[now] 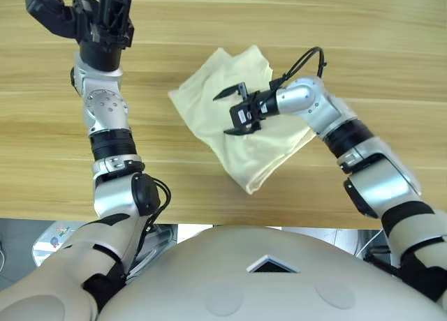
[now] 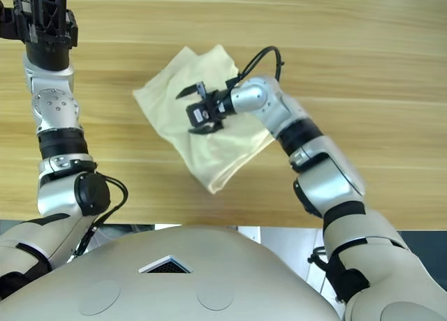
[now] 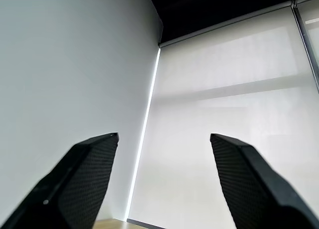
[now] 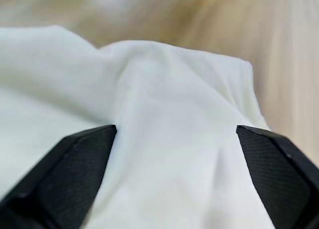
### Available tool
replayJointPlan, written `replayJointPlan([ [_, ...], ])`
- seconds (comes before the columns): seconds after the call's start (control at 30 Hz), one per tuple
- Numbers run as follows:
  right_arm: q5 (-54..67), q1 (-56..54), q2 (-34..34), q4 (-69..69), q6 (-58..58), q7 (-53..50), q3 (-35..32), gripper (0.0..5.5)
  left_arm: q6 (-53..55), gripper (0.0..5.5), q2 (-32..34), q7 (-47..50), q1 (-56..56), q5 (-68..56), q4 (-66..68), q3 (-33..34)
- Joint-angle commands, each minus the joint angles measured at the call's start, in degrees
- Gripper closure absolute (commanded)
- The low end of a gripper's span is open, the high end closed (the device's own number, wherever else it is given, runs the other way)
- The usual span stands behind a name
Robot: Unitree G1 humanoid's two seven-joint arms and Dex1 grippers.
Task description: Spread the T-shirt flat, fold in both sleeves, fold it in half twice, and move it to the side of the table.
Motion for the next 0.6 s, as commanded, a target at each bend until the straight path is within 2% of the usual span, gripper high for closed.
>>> replayJointPlan([
  [0.03, -5.0, -4.4, 2.9, 13.6, 5.3, -15.1, -2.7, 1.03, -0.4, 2.05, -0.2, 0.1, 0.2, 0.7, -0.5, -0.5],
  [0.17, -3.8, -7.2, 4.3, 21.2, 10.1, -28.2, -8.3, 1.03, -0.4, 2.05, -0.6, 0.5, 0.3, 0.8, -0.8, -0.5],
  [0.3, -3.1, -8.4, 3.6, 24.3, 14.9, -37.1, -13.2, 1.03, -0.5, 2.05, -0.7, 0.5, 0.5, 1.0, -0.8, -0.5],
  [0.5, -5.3, -4.4, 2.3, 19.9, 16.1, -38.3, -13.7, 1.03, -0.7, 2.05, -0.8, 0.6, 0.9, 1.3, -1.4, -0.6],
  [0.6, -5.2, 1.7, 0.7, 7.8, 17.5, -35.8, -14.1, 1.03, -0.9, 2.05, -0.9, 0.5, 1.4, 1.5, -1.9, -0.8],
])
